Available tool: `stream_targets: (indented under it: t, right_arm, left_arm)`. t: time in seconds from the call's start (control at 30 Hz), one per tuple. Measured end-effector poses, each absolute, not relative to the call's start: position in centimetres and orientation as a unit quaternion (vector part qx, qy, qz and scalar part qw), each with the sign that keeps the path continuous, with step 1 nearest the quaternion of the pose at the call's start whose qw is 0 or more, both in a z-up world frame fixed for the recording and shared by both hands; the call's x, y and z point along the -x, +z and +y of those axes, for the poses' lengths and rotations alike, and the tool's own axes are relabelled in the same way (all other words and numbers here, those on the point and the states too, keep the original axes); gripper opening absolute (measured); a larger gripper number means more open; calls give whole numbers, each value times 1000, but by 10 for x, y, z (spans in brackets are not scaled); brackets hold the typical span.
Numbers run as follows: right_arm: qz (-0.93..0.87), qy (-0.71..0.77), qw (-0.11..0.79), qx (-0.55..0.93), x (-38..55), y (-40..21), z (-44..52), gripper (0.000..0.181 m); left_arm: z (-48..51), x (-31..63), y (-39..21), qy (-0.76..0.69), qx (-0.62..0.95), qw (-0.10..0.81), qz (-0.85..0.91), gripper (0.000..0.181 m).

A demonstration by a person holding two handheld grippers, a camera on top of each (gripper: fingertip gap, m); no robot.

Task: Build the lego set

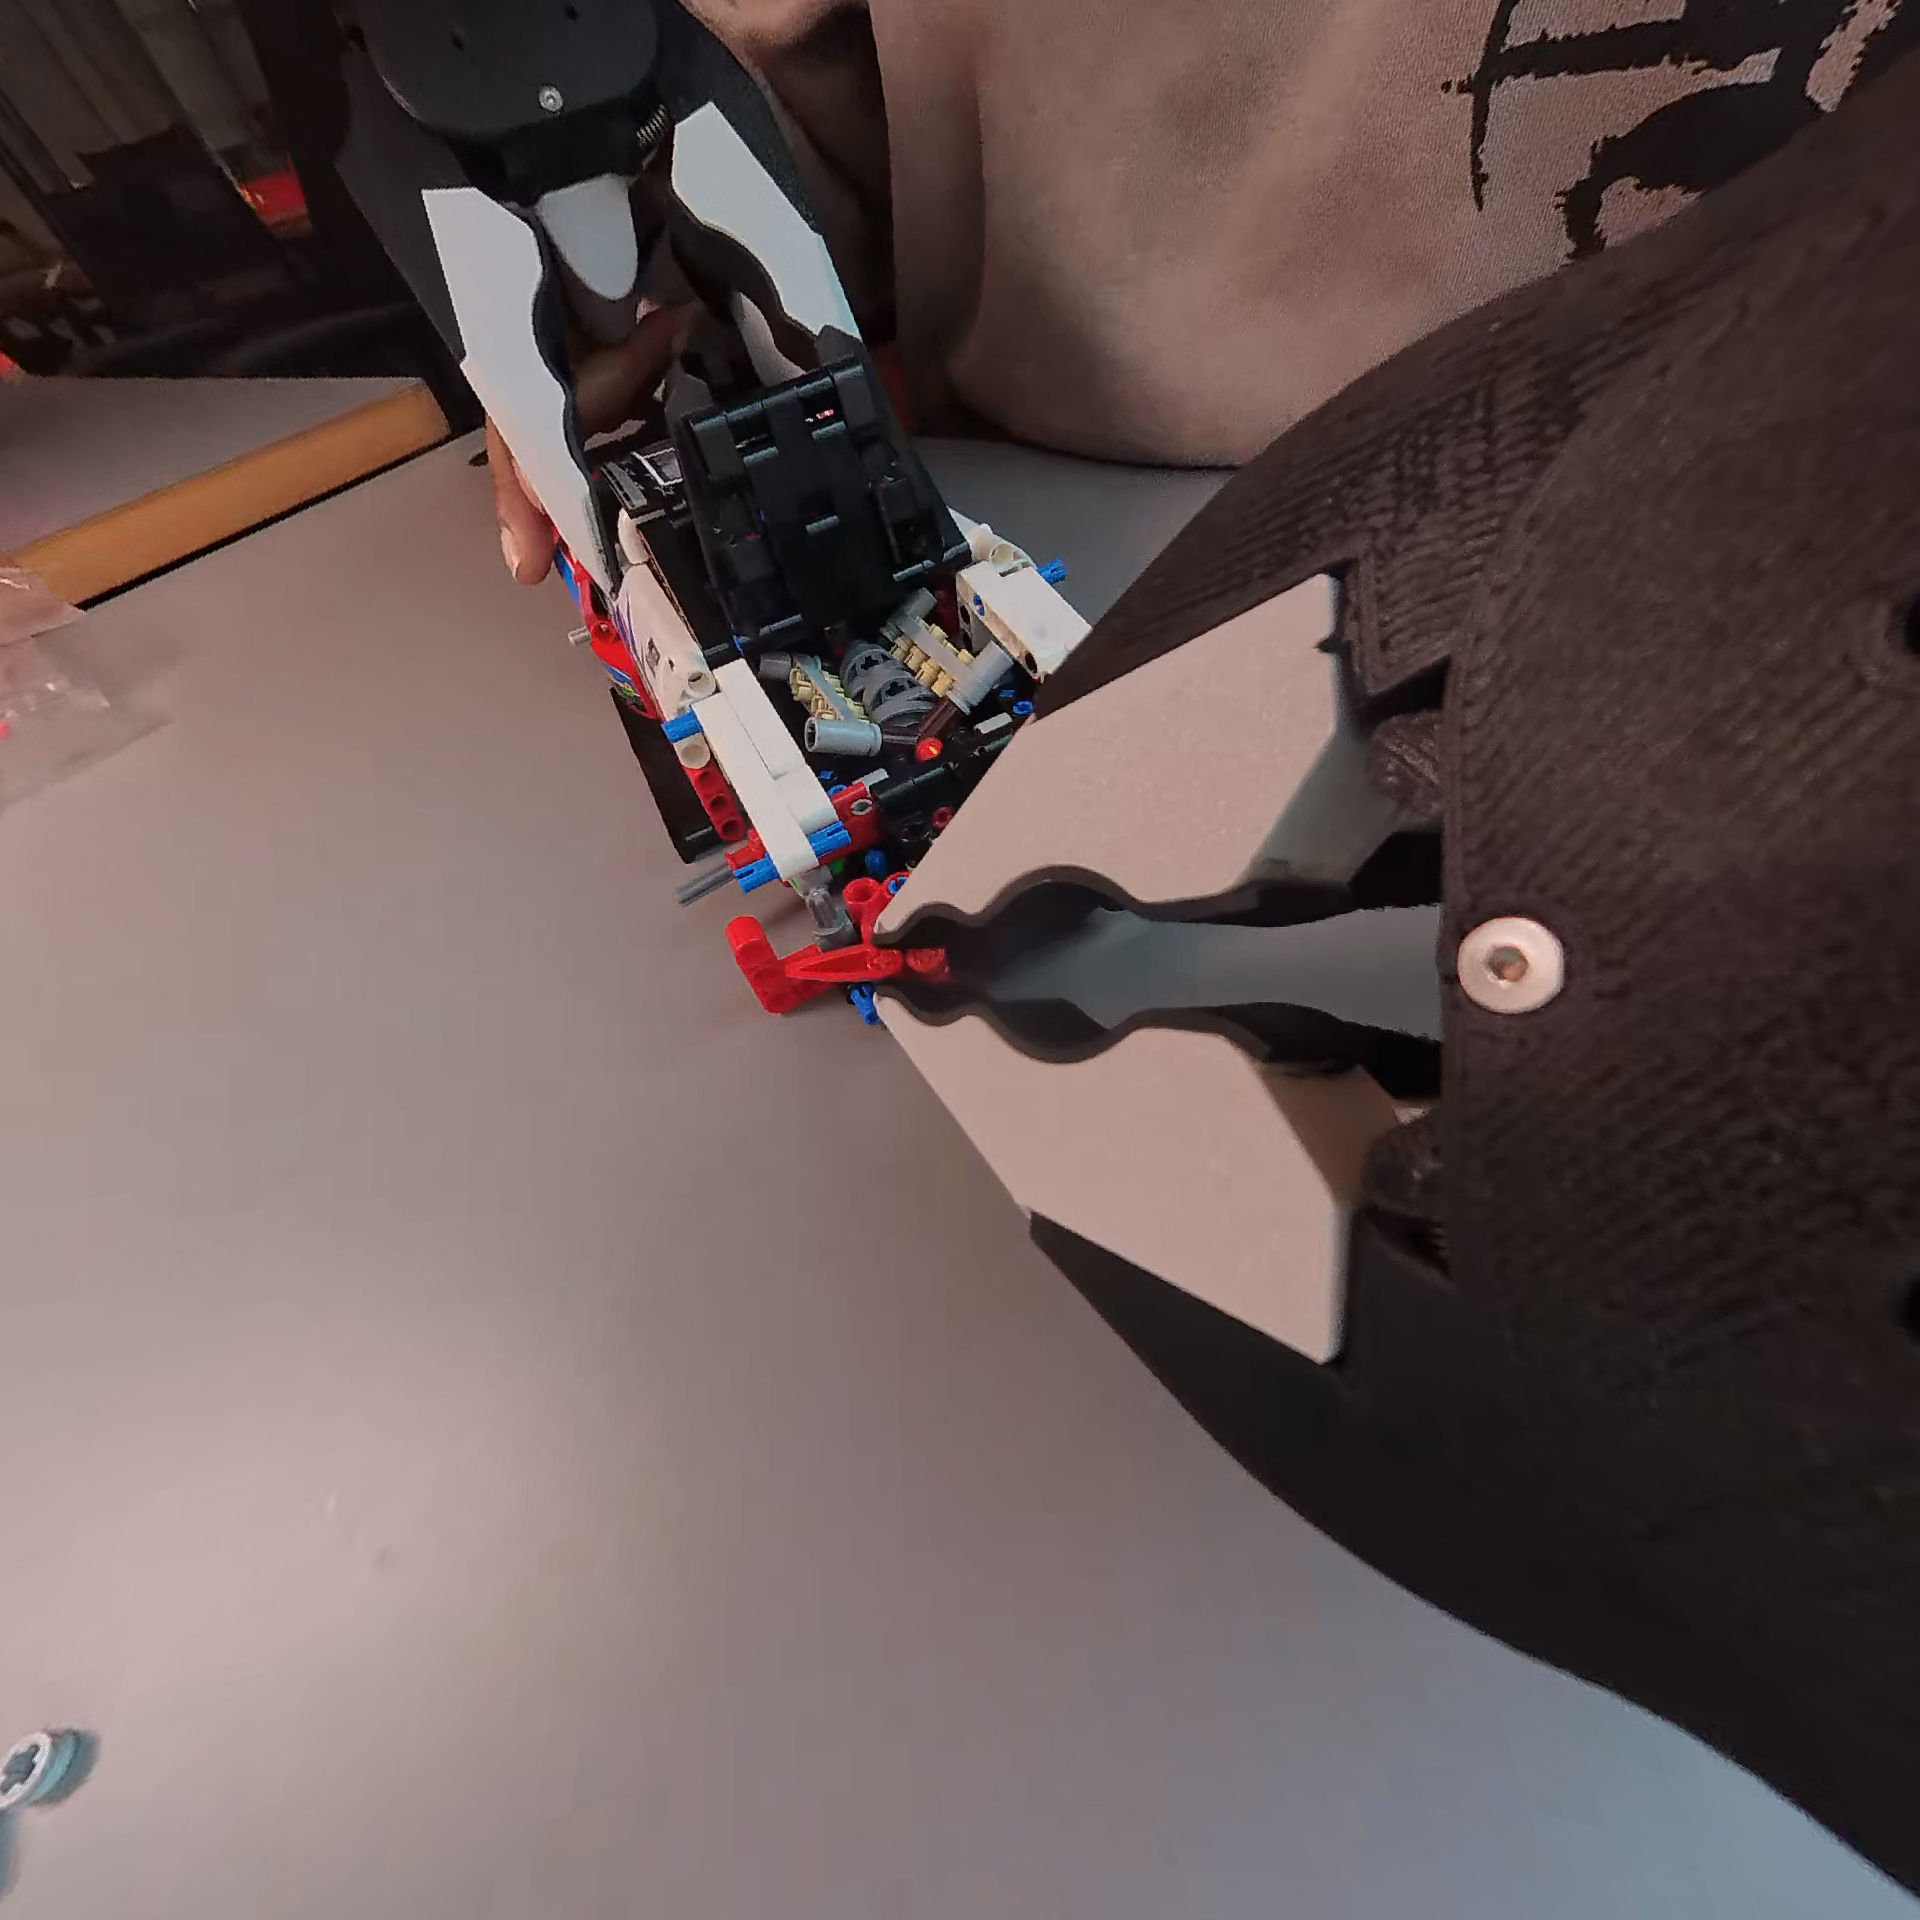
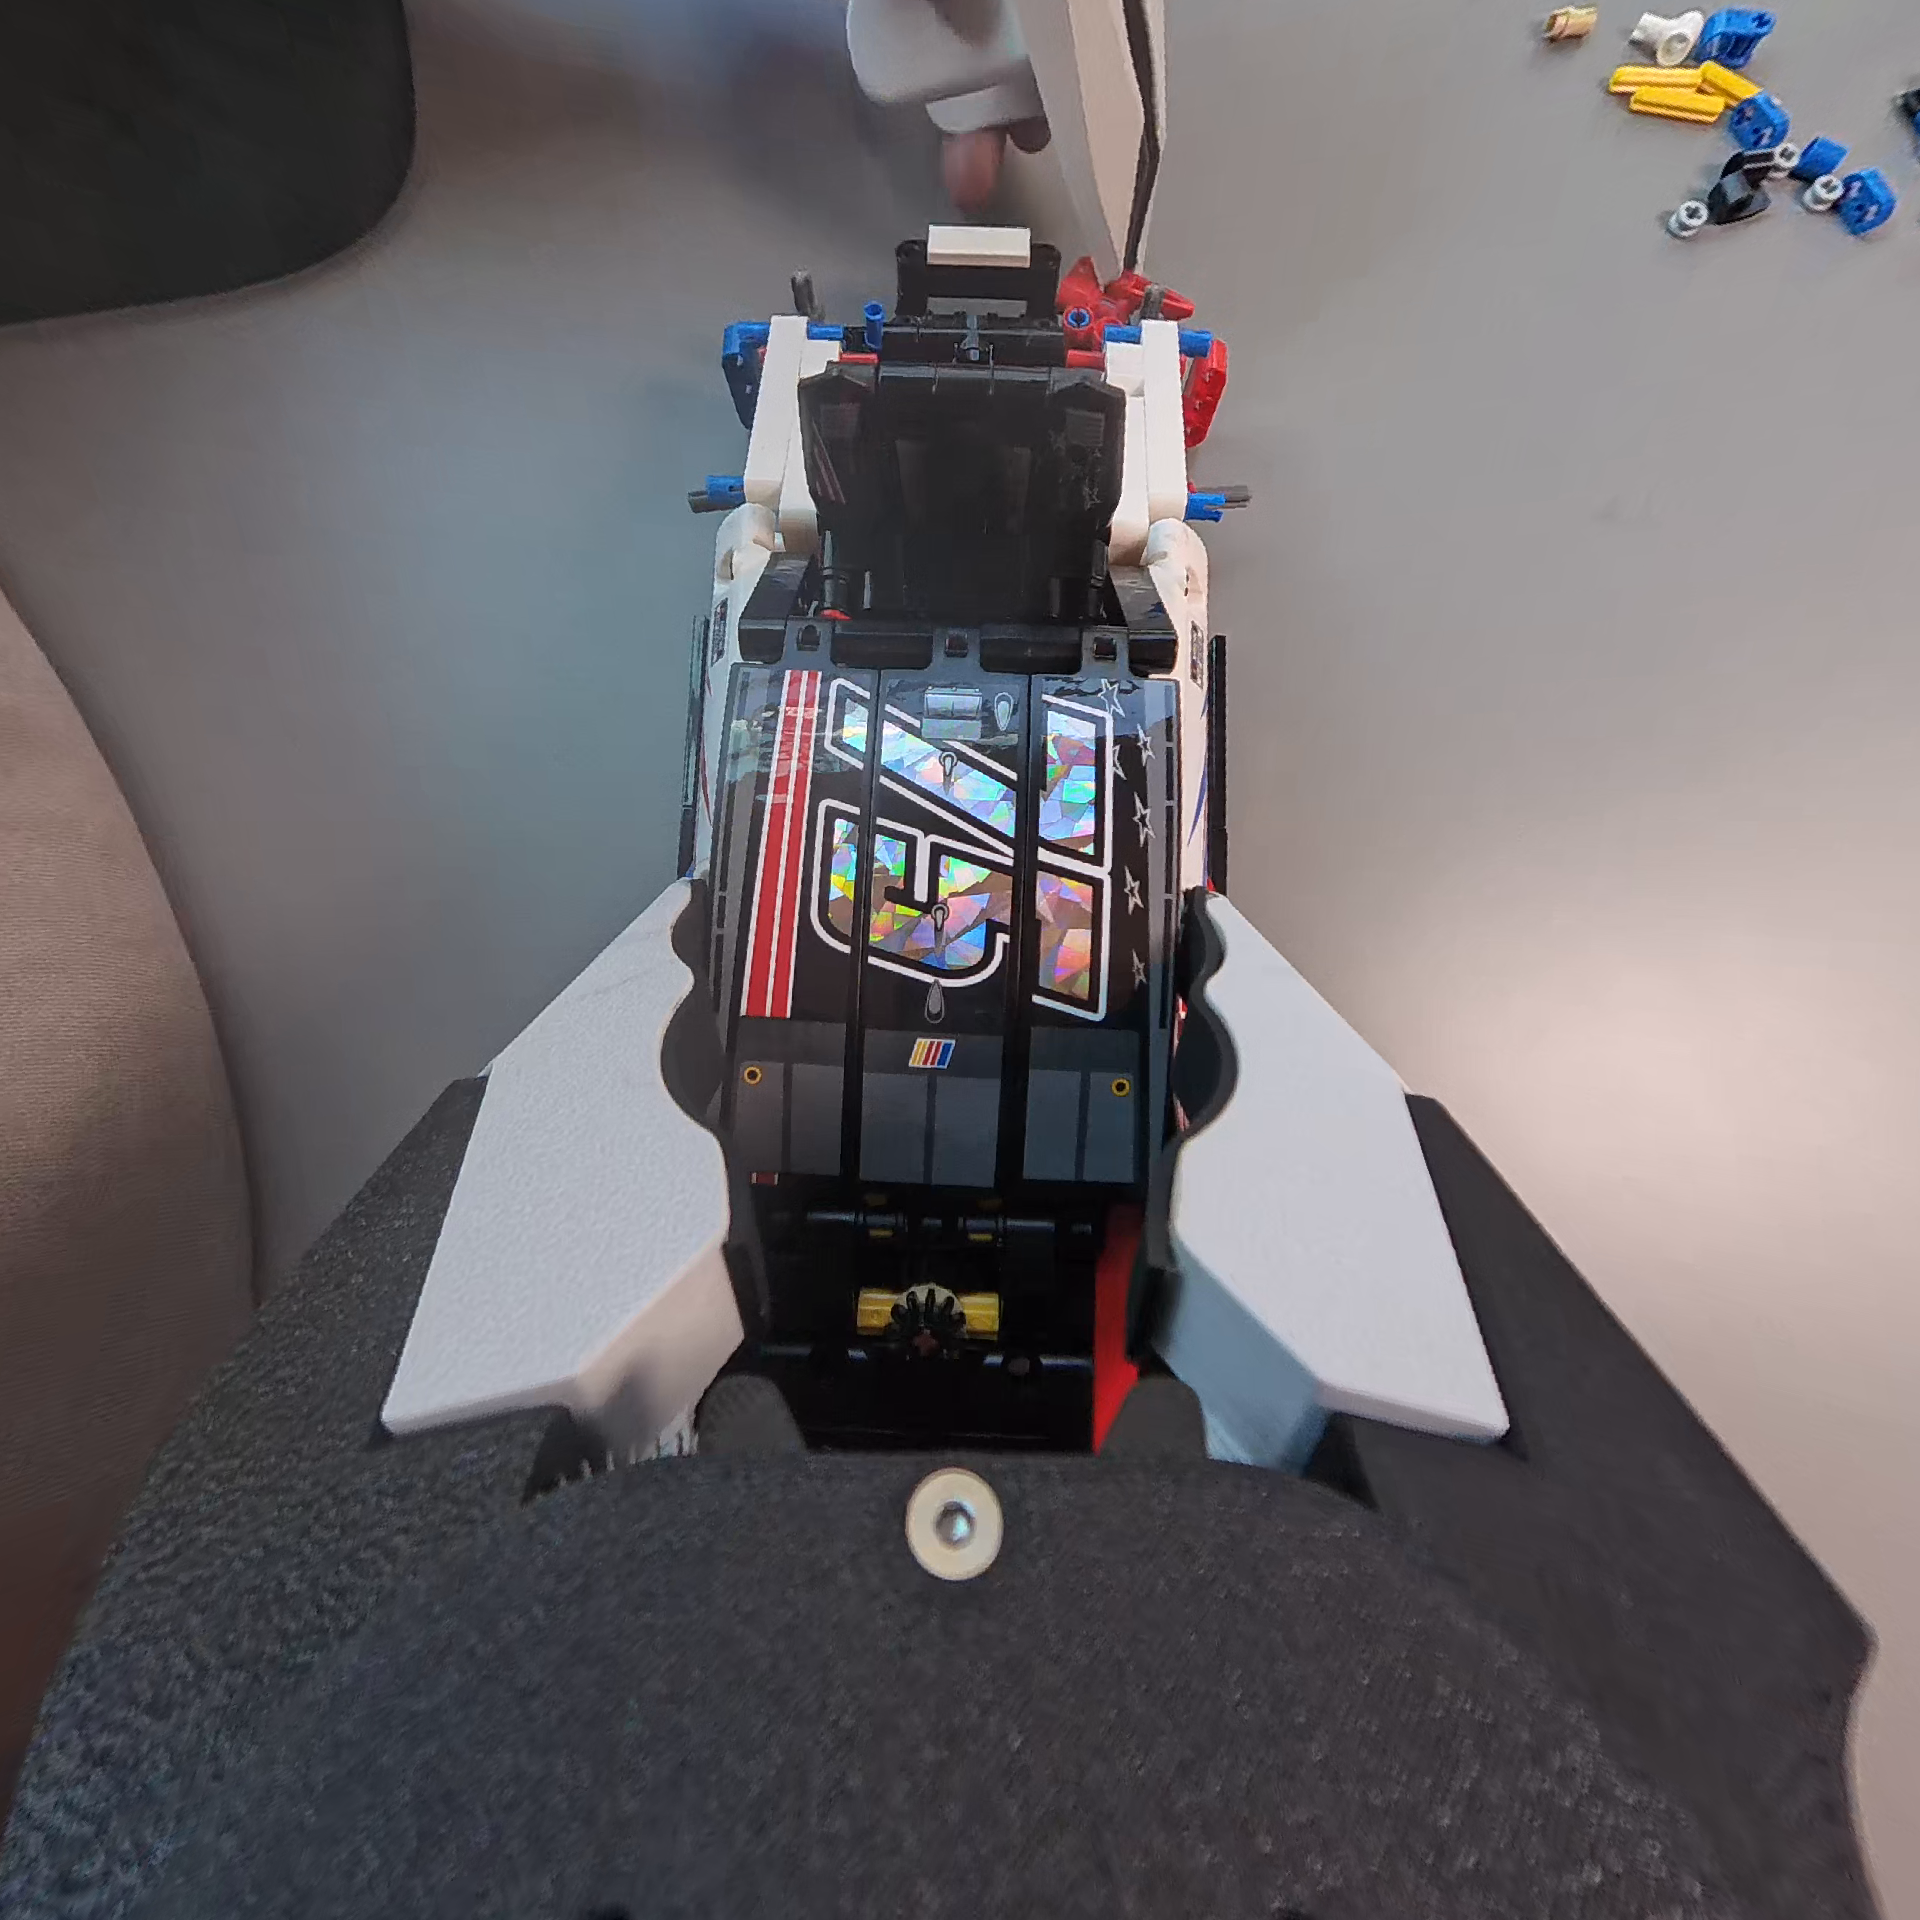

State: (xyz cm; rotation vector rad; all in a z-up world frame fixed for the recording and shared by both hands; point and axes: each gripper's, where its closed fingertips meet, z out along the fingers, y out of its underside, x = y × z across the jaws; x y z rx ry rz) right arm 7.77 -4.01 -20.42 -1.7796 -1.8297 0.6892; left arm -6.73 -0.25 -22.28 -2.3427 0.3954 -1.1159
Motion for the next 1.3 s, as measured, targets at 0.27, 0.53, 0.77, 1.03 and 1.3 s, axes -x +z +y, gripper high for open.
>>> stream_targets:
  t: [0.27,0.53,0.77,1.03,1.3]
  right_arm:
    - [-670,254,248,652,-78,-204,-39,86]
    - [-672,255,247,650,-78,-204,-40,87]
    - [-674,258,246,647,-79,-204,-41,87]
    - [-665,252,250,657,-80,-204,-34,86]
    - [-666,252,248,657,-86,-204,-3,87]
  left_arm:
    - [-4,70,-221,-383,874,276,117,0]
    - [-9,71,-221,-376,878,279,101,0]
    - [-14,70,-221,-371,879,283,97,0]
    - [-6,76,-218,-368,866,329,85,4]
    - [2,100,-192,-325,834,441,69,27]
